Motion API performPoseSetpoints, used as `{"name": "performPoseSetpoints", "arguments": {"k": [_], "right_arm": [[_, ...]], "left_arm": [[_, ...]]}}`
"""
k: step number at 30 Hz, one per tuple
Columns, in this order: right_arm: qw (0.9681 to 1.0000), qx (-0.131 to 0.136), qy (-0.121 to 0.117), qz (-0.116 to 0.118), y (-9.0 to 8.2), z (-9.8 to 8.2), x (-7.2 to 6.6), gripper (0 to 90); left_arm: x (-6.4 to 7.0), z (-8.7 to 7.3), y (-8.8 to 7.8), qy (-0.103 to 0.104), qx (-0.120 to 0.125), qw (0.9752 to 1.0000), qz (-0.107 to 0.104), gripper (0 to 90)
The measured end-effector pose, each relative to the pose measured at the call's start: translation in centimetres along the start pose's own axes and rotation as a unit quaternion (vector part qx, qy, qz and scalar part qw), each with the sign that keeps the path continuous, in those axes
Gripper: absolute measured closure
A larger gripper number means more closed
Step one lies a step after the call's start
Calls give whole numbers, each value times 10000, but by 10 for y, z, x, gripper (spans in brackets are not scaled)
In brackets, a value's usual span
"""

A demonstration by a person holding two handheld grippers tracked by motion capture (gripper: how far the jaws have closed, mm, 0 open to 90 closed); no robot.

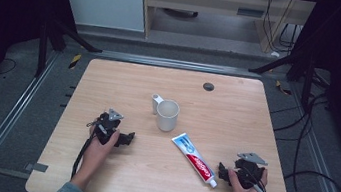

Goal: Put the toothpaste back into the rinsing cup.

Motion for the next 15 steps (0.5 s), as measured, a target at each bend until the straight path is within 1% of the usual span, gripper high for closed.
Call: {"name": "performPoseSetpoints", "arguments": {"k": [3,5,7,9,10,11,12,13,14,15], "right_arm": [[10000,-12,13,7,1,1,0,3],[10000,0,-28,26,2,2,1,5],[10000,16,-45,80,3,4,1,30],[9997,-12,93,234,0,8,3,87],[9994,37,171,297,-2,12,4,73],[9993,81,213,286,-7,18,5,60],[9996,144,-57,255,-19,30,4,96],[9996,144,-57,255,-19,30,4,96],[9995,114,-196,242,-24,35,3,101],[9993,89,-258,250,-29,41,2,109]], "left_arm": [[0,-1,-1,-7,-13,10000,5,0],[0,-1,-1,-9,-15,10000,5,0],[0,-2,-2,-9,-15,10000,8,0],[1,-2,-2,-11,-19,10000,16,0],[1,-2,-2,-11,-21,10000,19,0],[1,-2,-2,-11,-21,10000,21,0],[1,-2,-2,-12,-21,10000,22,0],[1,-2,-2,-12,-21,10000,22,0],[1,-2,-2,-13,-21,10000,22,0],[1,-2,-2,-19,-18,10000,21,0]]}}
Point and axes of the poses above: each handheld gripper's, and its own axes: y roughly forward along the jaws, z roughly out of its top, x roughly to its right, the point moved 6 cm from there along y, roughly forward along the jaws, and after that the axes turned 5 degrees about -z, right-handed, at the moved point
